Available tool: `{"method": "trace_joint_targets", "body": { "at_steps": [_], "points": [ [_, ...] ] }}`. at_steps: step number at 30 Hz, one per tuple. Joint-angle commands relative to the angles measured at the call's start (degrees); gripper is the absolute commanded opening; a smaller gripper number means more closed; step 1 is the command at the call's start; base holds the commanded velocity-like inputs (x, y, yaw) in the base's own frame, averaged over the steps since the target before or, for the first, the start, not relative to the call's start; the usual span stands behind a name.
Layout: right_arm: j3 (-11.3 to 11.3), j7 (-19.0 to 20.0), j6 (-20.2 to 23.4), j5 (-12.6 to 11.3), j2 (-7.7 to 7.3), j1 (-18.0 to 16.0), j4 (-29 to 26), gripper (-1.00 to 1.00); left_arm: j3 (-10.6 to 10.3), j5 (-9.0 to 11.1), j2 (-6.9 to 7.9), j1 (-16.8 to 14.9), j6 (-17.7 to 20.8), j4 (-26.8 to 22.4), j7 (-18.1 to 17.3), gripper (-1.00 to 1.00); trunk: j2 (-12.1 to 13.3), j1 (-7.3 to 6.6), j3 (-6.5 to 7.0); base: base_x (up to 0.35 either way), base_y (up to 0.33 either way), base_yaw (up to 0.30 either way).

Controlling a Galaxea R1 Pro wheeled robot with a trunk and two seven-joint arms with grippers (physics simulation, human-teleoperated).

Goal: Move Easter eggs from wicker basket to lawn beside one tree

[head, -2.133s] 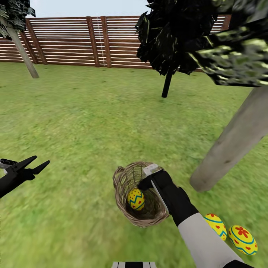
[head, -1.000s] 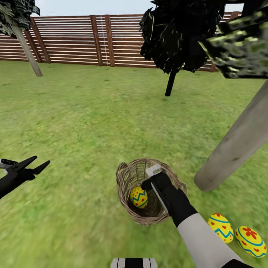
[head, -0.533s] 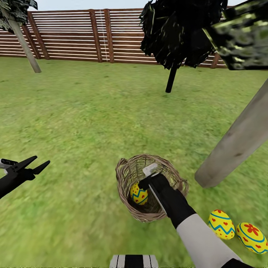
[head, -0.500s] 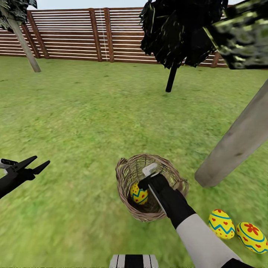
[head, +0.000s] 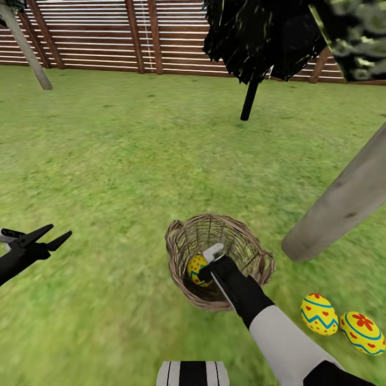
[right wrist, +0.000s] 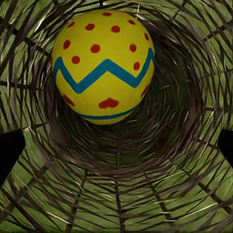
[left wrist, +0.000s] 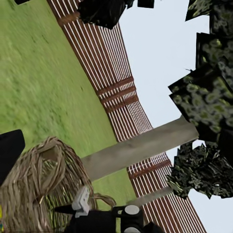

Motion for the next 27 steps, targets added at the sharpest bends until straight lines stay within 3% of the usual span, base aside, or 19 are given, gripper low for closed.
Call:
{"method": "trace_joint_targets", "body": {
  "at_steps": [1,9,18,27],
  "points": [
    [0.03,0.34,0.08,0.55,0.0,-0.67,0.84,1.0,0.02,-0.07,0.01,-0.03,0.6,0.01,-0.26,1.0,-0.03,0.01,-0.27,0.0,0.0,0.0],
    [-0.07,0.34,-2.72,0.42,0.01,-3.09,3.64,1.0,0.02,-0.06,0.01,-0.03,0.6,0.03,-0.26,1.0,-0.14,0.22,-2.04,0.0,0.0,0.0],
    [-0.19,0.34,-3.04,-1.48,-0.06,-3.78,2.84,1.0,0.02,-0.07,0.01,-0.03,0.6,0.08,-0.26,1.0,-0.26,0.45,-4.04,0.0,0.0,0.0],
    [-0.05,0.27,-3.06,-1.1,-0.07,-4.08,1.63,1.0,0.02,-0.12,0.01,-0.03,0.6,0.08,-0.26,1.0,-0.38,0.68,-6.03,0.0,0.0,0.0]
  ]
}}
